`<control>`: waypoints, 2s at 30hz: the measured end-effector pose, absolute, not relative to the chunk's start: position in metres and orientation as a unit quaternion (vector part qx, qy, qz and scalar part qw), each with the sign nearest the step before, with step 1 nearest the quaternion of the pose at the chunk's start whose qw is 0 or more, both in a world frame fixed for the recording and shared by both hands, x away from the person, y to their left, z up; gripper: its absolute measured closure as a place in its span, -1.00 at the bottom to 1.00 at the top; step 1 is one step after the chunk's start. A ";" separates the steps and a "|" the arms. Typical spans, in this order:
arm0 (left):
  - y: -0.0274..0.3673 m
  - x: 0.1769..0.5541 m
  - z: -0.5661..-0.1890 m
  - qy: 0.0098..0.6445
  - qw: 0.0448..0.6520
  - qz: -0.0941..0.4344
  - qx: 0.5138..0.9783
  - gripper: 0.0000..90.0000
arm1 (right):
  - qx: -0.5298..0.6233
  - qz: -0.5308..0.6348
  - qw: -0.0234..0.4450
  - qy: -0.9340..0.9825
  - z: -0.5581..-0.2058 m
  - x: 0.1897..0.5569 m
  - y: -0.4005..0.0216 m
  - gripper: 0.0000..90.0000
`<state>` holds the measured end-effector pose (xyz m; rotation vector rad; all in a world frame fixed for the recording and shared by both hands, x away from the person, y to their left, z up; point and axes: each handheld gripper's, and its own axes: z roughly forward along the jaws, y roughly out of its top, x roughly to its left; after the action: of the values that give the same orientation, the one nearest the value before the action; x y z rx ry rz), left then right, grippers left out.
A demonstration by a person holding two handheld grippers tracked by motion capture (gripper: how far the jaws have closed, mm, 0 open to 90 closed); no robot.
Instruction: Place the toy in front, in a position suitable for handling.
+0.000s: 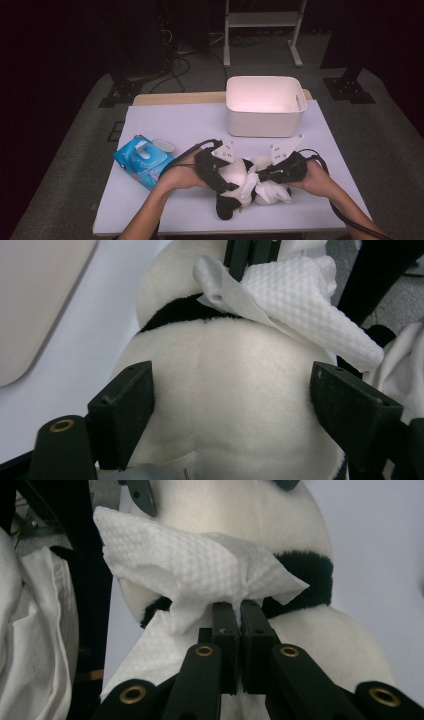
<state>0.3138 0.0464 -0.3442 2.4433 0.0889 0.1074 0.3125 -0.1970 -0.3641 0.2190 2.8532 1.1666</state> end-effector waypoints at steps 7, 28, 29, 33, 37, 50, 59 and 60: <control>0.048 0.312 -0.348 0.034 0.342 0.049 0.938 -0.55 | 0.052 0.352 0.054 0.933 -0.355 0.306 -0.193 0.92; 0.050 0.308 -0.349 0.023 0.338 0.054 0.939 -0.58 | 0.062 0.367 0.060 0.926 -0.355 0.312 -0.203 0.87; 0.050 0.308 -0.349 0.023 0.340 0.053 0.939 -0.58 | 0.066 0.372 0.055 0.924 -0.354 0.312 -0.205 0.78; 0.049 0.309 -0.348 0.021 0.336 0.052 0.940 -0.58 | 0.066 0.388 0.054 0.918 -0.349 0.305 -0.213 0.62; 0.049 0.308 -0.348 0.023 0.337 0.053 0.940 -0.58 | 0.058 0.387 0.070 0.918 -0.342 0.299 -0.216 0.55; 0.048 0.307 -0.348 0.022 0.336 0.054 0.940 -0.58 | 0.037 0.384 0.077 0.919 -0.349 0.298 -0.182 0.49; 0.052 0.304 -0.351 0.020 0.339 0.055 0.939 -0.57 | 0.042 0.362 0.079 0.928 -0.351 0.301 -0.196 0.86; 0.052 0.305 -0.351 0.021 0.340 0.055 0.938 -0.57 | 0.051 0.363 0.078 0.927 -0.351 0.302 -0.204 0.86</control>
<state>0.3045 0.0520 -0.3508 2.4421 0.0559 0.1434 0.3017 -0.2037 -0.3511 0.1518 2.7763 1.0884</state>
